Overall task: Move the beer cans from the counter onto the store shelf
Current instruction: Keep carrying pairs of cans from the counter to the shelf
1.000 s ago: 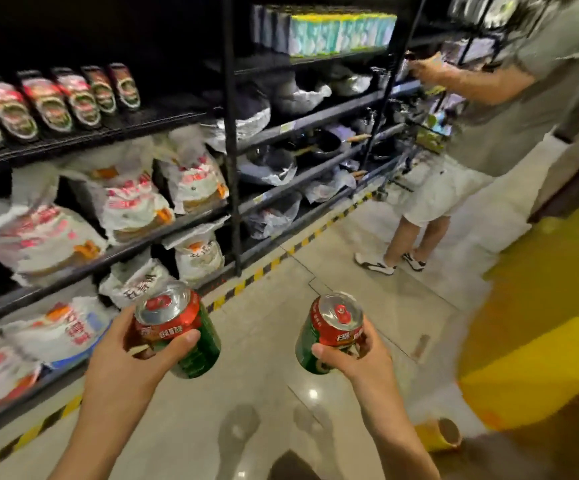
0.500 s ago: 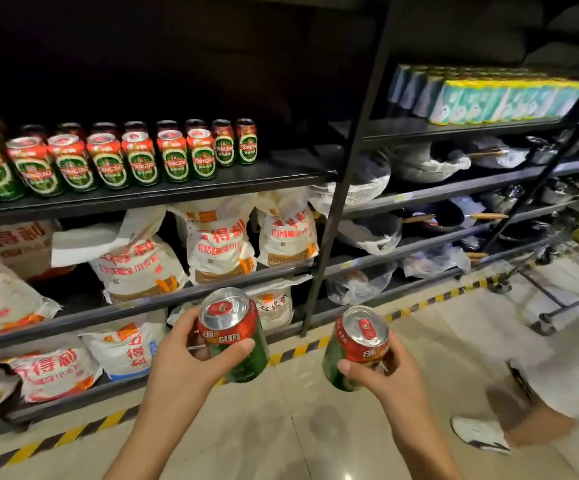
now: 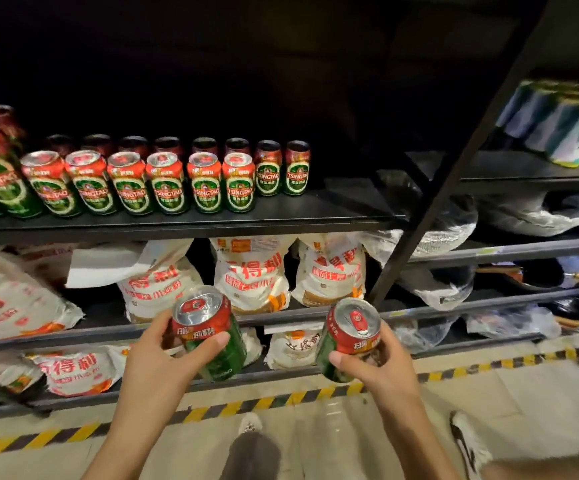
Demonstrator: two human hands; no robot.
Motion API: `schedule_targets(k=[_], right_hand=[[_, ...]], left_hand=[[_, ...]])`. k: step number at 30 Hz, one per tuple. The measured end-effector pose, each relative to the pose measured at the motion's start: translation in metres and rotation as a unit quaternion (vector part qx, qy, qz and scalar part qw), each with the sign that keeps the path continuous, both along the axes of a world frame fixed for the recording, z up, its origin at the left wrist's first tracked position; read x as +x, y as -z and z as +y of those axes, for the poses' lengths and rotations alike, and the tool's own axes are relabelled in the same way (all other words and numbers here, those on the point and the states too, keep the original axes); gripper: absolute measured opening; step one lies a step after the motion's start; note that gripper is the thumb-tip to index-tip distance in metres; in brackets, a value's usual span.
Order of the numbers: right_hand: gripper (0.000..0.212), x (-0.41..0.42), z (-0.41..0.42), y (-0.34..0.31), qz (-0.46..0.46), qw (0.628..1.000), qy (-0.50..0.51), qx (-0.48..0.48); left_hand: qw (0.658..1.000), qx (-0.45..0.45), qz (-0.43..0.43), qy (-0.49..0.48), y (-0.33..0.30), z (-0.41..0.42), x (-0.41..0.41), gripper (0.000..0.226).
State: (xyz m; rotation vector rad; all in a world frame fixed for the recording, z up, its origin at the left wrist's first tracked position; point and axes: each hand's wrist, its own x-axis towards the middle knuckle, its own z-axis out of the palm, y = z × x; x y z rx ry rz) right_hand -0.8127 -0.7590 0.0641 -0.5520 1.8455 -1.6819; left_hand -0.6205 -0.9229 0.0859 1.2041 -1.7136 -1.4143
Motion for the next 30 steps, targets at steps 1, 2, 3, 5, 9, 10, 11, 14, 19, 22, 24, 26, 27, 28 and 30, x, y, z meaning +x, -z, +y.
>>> schedule_targets(k=[1,2,3,5,9,10,11,14,19,22,24,26,27,28,30], right_hand=[[0.061,-0.010,-0.014,0.002,-0.003,1.000,-0.001,0.003],[0.064,-0.018,-0.026,0.001,-0.004,1.000,-0.001,0.007],[0.066,-0.027,-0.038,0.000,-0.004,1.000,-0.002,0.007],[0.070,-0.046,-0.062,-0.005,-0.006,1.000,-0.007,0.006],[0.071,-0.079,-0.103,-0.011,0.008,1.000,0.000,-0.001],[0.068,-0.087,-0.111,-0.010,0.009,1.000,0.006,-0.005],[0.066,-0.095,-0.119,-0.009,0.013,1.000,0.010,-0.007],[0.063,-0.112,-0.137,-0.009,0.029,0.999,0.025,-0.003],[0.060,-0.139,-0.163,-0.015,0.039,0.999,0.004,-0.009],[0.059,-0.156,-0.178,-0.020,0.046,0.999,-0.012,-0.017],[0.061,-0.166,-0.187,-0.023,0.049,0.998,-0.028,-0.014],[0.062,-0.175,-0.195,-0.024,0.051,0.998,-0.040,-0.008],[0.062,-0.180,-0.200,-0.024,0.055,0.997,-0.046,-0.004],[0.060,-0.184,-0.205,-0.024,0.059,0.997,-0.051,-0.001],[0.058,-0.193,-0.214,-0.024,0.067,0.996,-0.057,-0.001]], left_hand=[[1.000,0.000,0.004,-0.001,0.000,-0.012,-0.010,0.052],[1.000,0.000,0.008,0.000,-0.001,-0.023,-0.021,0.050],[1.000,0.002,0.012,0.000,-0.002,-0.035,-0.032,0.049],[1.000,0.006,0.014,0.013,-0.003,-0.059,-0.055,0.047],[0.999,-0.017,0.006,0.049,-0.006,-0.100,-0.099,0.047],[0.998,-0.023,0.004,0.054,-0.005,-0.109,-0.109,0.048],[0.998,-0.026,0.002,0.059,-0.004,-0.117,-0.119,0.049],[0.998,-0.020,0.006,0.065,-0.003,-0.134,-0.145,0.055],[0.998,-0.021,0.017,0.064,-0.011,-0.149,-0.182,0.052],[0.998,-0.030,0.010,0.055,-0.015,-0.155,-0.201,0.053],[0.998,-0.038,-0.008,0.045,-0.017,-0.157,-0.211,0.055],[0.997,-0.058,-0.029,0.035,-0.019,-0.160,-0.220,0.053],[0.996,-0.071,-0.040,0.031,-0.020,-0.161,-0.224,0.051],[0.995,-0.083,-0.051,0.028,-0.020,-0.162,-0.228,0.049],[0.992,-0.101,-0.065,0.026,-0.020,-0.165,-0.236,0.050]])
